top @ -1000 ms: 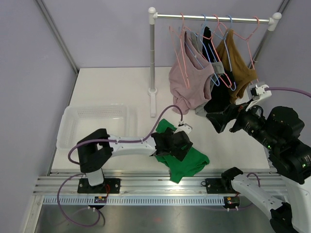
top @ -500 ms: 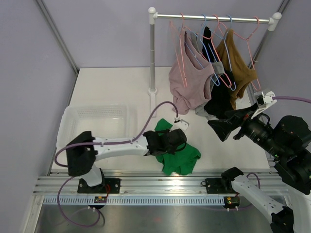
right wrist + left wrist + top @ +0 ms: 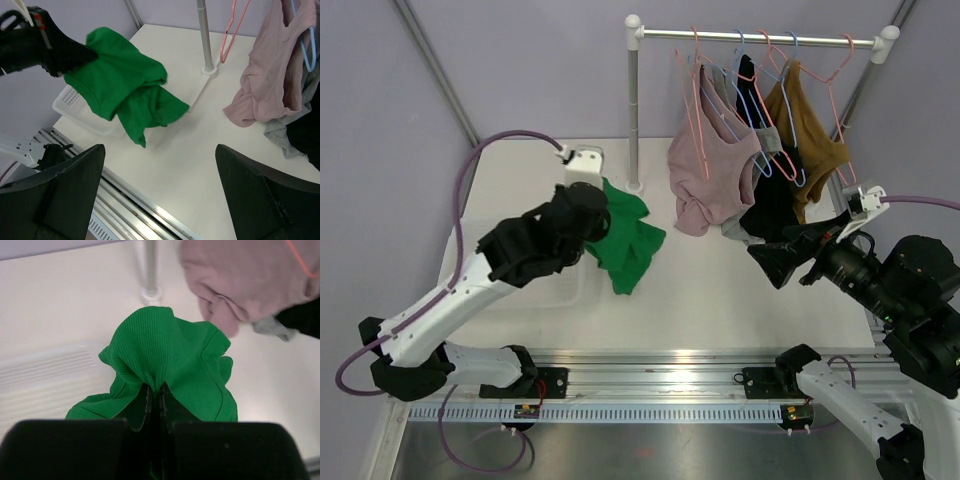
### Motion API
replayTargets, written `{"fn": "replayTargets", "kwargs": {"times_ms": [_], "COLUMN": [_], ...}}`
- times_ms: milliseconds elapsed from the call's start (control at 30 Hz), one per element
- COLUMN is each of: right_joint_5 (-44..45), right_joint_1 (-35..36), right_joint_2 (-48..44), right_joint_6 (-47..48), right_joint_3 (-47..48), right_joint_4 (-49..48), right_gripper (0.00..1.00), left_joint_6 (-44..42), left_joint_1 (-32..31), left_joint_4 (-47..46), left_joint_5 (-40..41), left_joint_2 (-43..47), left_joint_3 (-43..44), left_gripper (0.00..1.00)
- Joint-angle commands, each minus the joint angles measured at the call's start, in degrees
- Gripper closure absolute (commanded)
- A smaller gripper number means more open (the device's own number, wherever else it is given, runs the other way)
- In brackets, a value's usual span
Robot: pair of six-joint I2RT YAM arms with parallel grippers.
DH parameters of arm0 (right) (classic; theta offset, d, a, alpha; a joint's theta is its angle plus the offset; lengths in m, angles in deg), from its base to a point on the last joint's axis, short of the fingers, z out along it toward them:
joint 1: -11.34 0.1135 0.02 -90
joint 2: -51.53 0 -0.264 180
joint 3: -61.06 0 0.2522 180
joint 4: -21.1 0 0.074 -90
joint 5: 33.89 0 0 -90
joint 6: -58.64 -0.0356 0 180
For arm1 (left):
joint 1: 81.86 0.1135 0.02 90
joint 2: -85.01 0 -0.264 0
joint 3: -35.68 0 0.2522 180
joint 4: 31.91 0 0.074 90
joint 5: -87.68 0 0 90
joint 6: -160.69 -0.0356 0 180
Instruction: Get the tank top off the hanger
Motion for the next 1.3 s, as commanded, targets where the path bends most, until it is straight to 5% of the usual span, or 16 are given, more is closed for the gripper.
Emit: {"fn": "replayTargets", "kwargs": {"times_ms": [0, 200, 533, 600, 633, 767, 800, 967, 1100, 1267], "right_joint_5": [1.7, 2.0, 6.2, 6.9, 7.5, 16.2, 17.7, 20.3, 26.3, 27.0], "right_joint_1": [-0.1, -0.1, -0.1, -0.1, -0.1, -0.1, 0.0, 0.0, -0.2, -3.3], "right_joint_2": [1.3, 2.6, 9.2, 10.6, 11.7, 15.5, 17.6, 25.4, 30.5, 38.7], "right_joint_6": [1.4, 1.5, 0.7, 0.2, 0.0, -0.9, -0.8, 1.2, 3.0, 7.5], "right_joint_3": [2.0, 1.4, 3.8, 4.1, 4.2, 5.0, 5.5, 12.0, 17.2, 26.6], "right_joint_4": [-1.6, -2.2, -3.4, -4.0, -4.3, -4.8, -4.7, -2.2, -2.3, -2.6], "right_gripper": [0.00, 0.01, 0.00, 0.01, 0.01, 0.00, 0.00, 0.01, 0.01, 0.23], "left_joint_6": [-4.0, -5.4, -5.3, -5.8, -5.8, -5.5, -4.9, -5.5, -9.0, -9.1], "left_joint_1": [6.7, 19.1, 41.1, 43.8, 44.3, 44.5, 44.5, 44.5, 44.5, 44.5], "left_joint_4": [5.2, 9.0, 7.4, 6.0, 5.9, 5.7, 6.3, 8.2, 2.5, -4.3], "left_joint_5": [4.0, 3.7, -8.3, -10.1, -10.3, -11.0, -10.9, -13.1, -28.1, -41.3], "left_joint_2": [4.7, 9.6, 12.5, 12.4, 12.4, 14.7, 16.2, 21.1, 27.7, 36.3], "left_joint_3": [4.7, 6.7, -9.6, -12.7, -13.3, -15.1, -15.0, -14.2, -18.8, -29.0], "left_gripper": [1.00, 1.00, 1.00, 0.88, 0.69, 0.25, 0.03, 0.01, 0.01, 0.01]}}
